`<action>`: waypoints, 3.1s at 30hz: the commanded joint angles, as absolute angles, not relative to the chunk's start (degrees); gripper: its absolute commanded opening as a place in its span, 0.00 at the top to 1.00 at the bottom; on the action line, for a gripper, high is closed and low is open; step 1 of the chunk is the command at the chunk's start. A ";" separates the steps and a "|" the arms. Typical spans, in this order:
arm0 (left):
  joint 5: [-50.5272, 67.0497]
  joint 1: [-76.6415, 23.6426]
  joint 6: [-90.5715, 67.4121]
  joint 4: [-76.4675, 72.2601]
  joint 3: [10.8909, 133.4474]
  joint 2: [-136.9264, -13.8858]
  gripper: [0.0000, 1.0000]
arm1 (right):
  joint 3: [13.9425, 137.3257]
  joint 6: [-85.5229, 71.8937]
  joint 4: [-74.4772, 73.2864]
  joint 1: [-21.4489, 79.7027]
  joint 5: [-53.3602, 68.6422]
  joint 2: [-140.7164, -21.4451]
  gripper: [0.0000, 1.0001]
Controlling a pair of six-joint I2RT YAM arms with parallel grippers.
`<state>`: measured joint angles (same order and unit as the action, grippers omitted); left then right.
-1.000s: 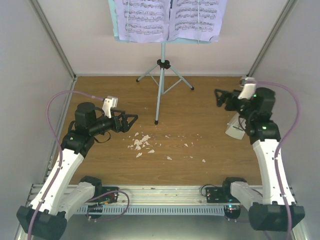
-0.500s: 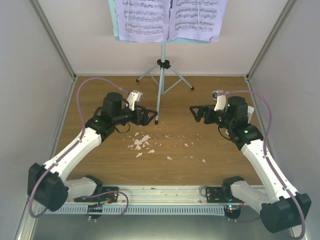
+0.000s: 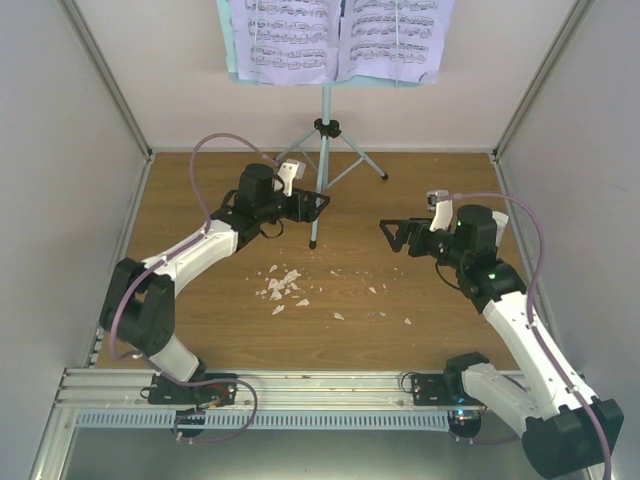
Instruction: Pack up the instrument practice props
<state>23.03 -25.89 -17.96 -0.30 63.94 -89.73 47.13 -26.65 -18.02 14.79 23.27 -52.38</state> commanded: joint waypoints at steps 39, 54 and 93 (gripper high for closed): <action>21.77 -25.72 -5.80 -8.70 80.74 -112.51 0.95 | 44.50 -28.91 -19.20 15.37 22.72 -49.07 0.00; 26.17 -26.70 -4.17 -9.05 70.75 -103.46 1.00 | 44.21 -30.10 -19.50 15.31 22.55 -48.35 0.00; 25.81 -38.41 -10.77 -4.50 38.04 -68.95 1.00 | 41.61 -30.85 -18.57 15.34 24.26 -46.57 0.00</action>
<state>23.31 -37.41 -8.45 -6.37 38.87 -73.54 42.61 -30.50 -19.57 14.79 22.96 -46.72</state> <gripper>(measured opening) 0.126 0.995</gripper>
